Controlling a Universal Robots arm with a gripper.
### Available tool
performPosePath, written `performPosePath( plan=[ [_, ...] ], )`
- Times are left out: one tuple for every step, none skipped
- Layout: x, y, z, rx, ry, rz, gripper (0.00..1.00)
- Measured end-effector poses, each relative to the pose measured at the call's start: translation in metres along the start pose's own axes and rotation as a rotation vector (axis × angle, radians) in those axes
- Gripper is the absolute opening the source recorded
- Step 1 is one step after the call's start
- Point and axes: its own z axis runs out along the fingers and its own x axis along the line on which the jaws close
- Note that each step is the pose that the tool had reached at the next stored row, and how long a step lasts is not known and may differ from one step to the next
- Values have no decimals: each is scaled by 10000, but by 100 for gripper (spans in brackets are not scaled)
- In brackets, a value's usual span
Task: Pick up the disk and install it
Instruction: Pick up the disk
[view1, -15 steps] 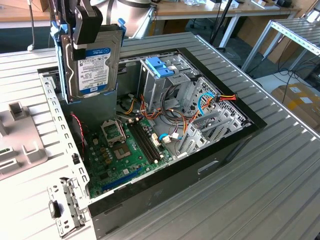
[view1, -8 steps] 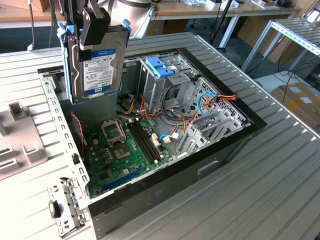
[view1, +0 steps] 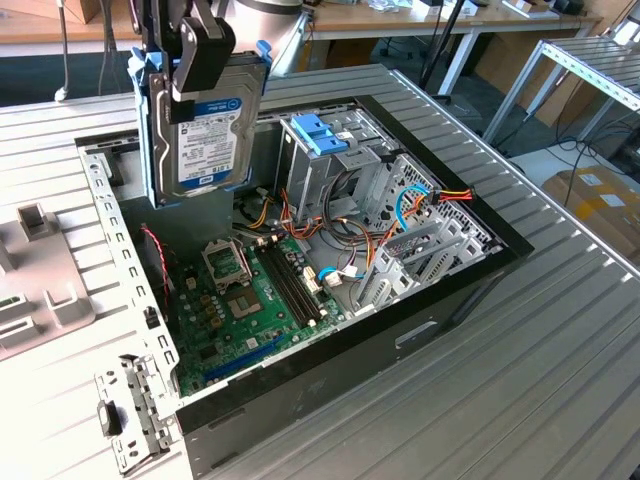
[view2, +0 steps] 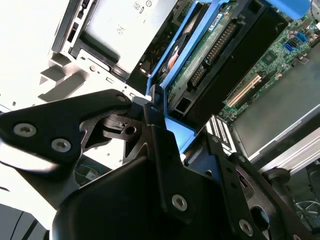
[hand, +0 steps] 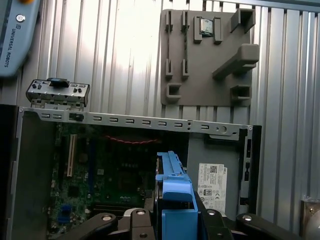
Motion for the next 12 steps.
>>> performPosePath(
  plan=[
    [3, -8, 0, -1, 0, 0, 37],
    [6, -14, 0, -1, 0, 0, 37],
    [14, -31, 0, 0, -1, -1, 37],
    [20, -44, 1, 0, -2, -1, 37],
    [29, -57, 0, 0, -2, 0, 37],
    [37, -67, 0, 0, -3, -1, 37],
    [47, -78, 0, 0, -1, 0, 37],
    [54, -85, -1, -1, -1, 0, 37],
    [60, -89, 0, -1, -2, -1, 37],
    [66, -95, -1, -1, -1, 0, 37],
    [72, -99, -1, -1, -2, 0, 37],
    [80, -104, -1, -1, -2, -1, 37]
  ],
)
